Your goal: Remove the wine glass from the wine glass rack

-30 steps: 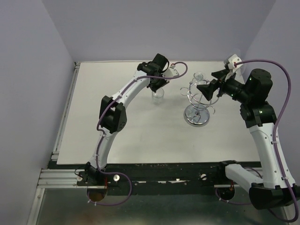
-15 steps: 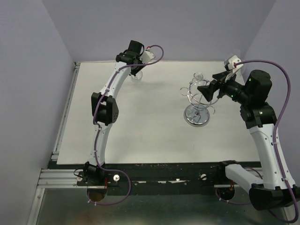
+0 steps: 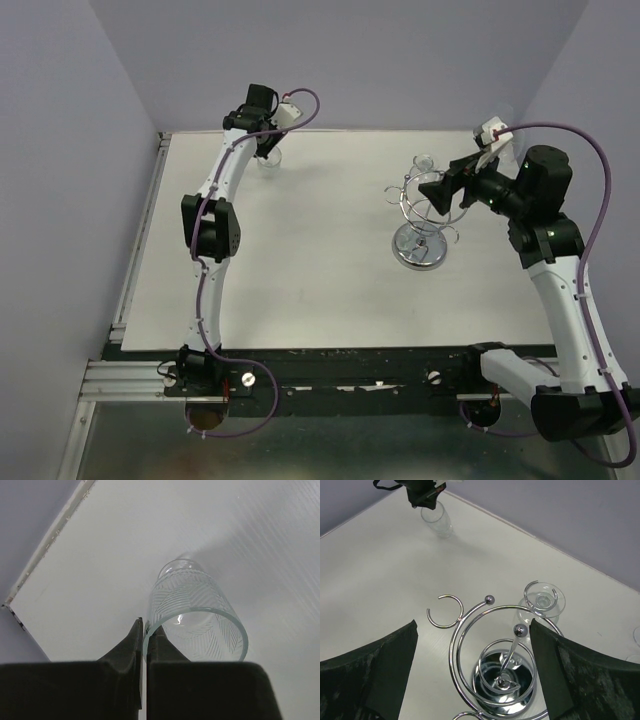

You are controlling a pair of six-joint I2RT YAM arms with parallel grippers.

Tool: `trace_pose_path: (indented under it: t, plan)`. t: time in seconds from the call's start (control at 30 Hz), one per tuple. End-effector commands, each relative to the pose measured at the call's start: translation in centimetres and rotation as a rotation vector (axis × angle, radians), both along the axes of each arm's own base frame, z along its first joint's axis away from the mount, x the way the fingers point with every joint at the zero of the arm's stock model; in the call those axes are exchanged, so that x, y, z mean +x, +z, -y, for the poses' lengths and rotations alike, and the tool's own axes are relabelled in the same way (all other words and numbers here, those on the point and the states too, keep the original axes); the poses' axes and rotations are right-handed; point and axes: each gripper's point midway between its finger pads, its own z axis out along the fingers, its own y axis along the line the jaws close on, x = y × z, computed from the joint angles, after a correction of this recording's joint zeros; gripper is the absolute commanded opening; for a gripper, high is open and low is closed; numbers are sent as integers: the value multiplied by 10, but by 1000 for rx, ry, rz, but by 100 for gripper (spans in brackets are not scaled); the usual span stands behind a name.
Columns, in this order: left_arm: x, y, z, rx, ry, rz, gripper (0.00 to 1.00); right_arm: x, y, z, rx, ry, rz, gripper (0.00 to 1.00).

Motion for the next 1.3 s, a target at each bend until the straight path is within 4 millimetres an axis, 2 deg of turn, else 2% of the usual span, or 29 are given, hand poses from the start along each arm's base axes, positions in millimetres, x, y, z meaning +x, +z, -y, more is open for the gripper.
trace_pose_path:
  t: [0.0,0.3,0.37,0.4,0.43,0.53,0.77,0.83,0.9,0.97,1.07,1.17,1.27]
  plan:
    - [8,7,-1,-122,35,16,0,2,-2,0,13,-9,-28,100]
    - [18,-2,-19,-205,109,11,0,5,-1,-2,27,-6,-43,100]
    - [20,-4,-21,-200,113,16,29,4,0,-2,31,-4,-43,100]
    - [22,-3,-22,-199,116,22,40,5,0,-2,31,-4,-43,100]
    - [23,-1,-21,-202,117,31,44,5,0,-2,32,-4,-45,100]
    - [28,5,-22,-210,133,61,52,6,0,-2,34,-5,-48,100]
    - [37,23,-29,-213,172,131,56,7,0,-3,36,-4,-50,100]
    - [39,37,-33,-214,195,169,59,6,1,-3,37,-6,-49,100]
    - [39,61,-35,-229,207,222,63,7,1,-2,36,-10,-47,100]
    - [37,97,-47,-229,283,317,71,8,4,0,34,-25,-39,100]
    - [27,150,-48,-286,289,428,73,15,7,16,10,-124,-18,100]
    - [8,193,-31,-397,225,480,77,29,11,47,-34,-309,8,100]
    - [-13,218,-4,-491,128,486,78,32,13,73,-103,-437,32,100]
